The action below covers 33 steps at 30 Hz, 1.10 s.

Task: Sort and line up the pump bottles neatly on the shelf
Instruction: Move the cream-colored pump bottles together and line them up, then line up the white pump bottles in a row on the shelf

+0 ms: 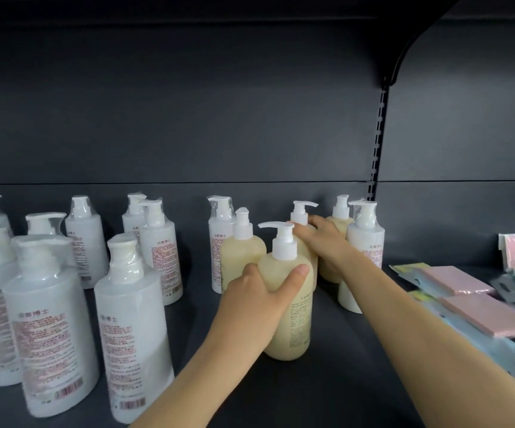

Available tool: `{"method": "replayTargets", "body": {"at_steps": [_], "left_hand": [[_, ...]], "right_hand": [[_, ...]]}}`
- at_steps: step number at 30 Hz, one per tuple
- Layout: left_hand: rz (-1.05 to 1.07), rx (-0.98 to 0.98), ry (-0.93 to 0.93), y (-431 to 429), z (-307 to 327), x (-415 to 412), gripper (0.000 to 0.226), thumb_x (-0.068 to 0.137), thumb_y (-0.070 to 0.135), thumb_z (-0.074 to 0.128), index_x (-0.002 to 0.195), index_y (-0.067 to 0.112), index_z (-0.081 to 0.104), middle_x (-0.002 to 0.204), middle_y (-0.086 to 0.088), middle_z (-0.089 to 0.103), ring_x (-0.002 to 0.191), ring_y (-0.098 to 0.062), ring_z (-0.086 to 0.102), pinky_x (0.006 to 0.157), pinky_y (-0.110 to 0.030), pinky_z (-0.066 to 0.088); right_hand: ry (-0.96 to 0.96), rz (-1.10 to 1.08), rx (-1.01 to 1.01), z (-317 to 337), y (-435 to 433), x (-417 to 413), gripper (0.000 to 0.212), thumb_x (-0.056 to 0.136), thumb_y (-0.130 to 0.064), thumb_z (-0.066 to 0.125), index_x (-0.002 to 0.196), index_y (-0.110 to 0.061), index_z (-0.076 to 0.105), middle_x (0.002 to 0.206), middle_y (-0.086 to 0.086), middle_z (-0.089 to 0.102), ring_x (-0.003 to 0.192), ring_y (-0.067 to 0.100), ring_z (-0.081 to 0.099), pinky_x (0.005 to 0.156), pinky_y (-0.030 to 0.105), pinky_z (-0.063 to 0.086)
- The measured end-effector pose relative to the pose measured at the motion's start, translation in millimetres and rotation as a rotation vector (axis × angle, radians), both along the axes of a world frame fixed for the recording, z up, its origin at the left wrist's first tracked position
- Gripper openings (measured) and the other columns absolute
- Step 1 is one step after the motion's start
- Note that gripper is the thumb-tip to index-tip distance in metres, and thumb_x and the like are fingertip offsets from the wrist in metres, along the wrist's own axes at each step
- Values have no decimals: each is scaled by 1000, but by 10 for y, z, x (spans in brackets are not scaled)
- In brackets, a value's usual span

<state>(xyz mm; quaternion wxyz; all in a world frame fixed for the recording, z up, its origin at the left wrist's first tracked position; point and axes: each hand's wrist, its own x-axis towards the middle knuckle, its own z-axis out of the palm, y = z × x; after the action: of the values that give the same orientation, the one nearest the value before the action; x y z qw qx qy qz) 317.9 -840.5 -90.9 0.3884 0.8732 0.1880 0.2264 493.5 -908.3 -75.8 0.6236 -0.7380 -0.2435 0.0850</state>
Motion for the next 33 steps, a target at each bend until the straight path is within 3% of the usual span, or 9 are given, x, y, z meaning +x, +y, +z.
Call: {"method": "replayTargets", "body": {"at_steps": [3,13,15,16,17,19,24,28,33], "left_hand": [[0,48,46,16,31,-7,70,71,76,38,109,19,53,98,5,62,89,-12,58,75,-29,50],[50,433,-1,7,318,-208,47,83,62,45,68,18,41,65,5,46,61,-11,46,49,-27,30],[61,536,-4,13,452,-260,44,88,54,44,69,15,43,68,3,47,67,-17,48,52,-29,31],[71,597,-2,22,534,-284,41,89,50,44,77,12,48,74,0,50,73,-20,49,57,-30,35],[83,665,-1,35,627,-305,40,90,48,43,86,9,52,83,-3,54,79,-22,50,63,-31,39],[89,778,11,86,823,-346,39,90,44,43,95,7,55,91,-7,59,83,-25,53,70,-33,45],[48,955,118,348,1252,-367,38,89,44,44,97,9,57,96,-8,63,90,-28,59,79,-40,52],[5,1037,255,588,1435,-261,35,89,44,45,98,13,58,99,-5,62,93,-26,58,83,-40,51],[-52,1055,324,887,1480,-38,30,89,45,46,95,19,58,101,0,61,95,-22,57,86,-41,50]], "right_hand": [[-93,-21,-143,104,-37,-17,29,84,-39,63,101,-17,54,89,-7,58,75,3,54,61,21,41],[-487,-69,-823,631,-237,-362,44,87,-35,56,58,-12,34,61,1,35,52,14,34,49,26,26],[-574,-23,-916,763,-346,-487,42,87,-40,54,69,-2,52,73,12,53,66,22,53,59,31,42],[-607,-6,-957,818,-413,-542,46,88,-42,53,89,4,61,94,18,61,86,29,61,75,36,48],[-633,-4,-988,859,-486,-590,53,89,-42,51,108,6,60,114,21,61,105,34,59,89,41,47],[-693,-24,-1034,905,-619,-647,57,91,-43,50,120,6,56,127,21,56,117,36,54,98,44,43],[-823,-187,-1132,963,-940,-608,52,87,-47,52,115,-4,60,119,11,61,109,30,57,91,41,49],[-776,-266,-1186,909,-1110,-527,51,83,-52,54,110,-10,58,112,7,62,101,27,59,84,38,50],[-667,-335,-1079,747,-1134,-399,52,84,-50,56,109,-5,55,112,10,60,99,27,56,84,37,48]]}}
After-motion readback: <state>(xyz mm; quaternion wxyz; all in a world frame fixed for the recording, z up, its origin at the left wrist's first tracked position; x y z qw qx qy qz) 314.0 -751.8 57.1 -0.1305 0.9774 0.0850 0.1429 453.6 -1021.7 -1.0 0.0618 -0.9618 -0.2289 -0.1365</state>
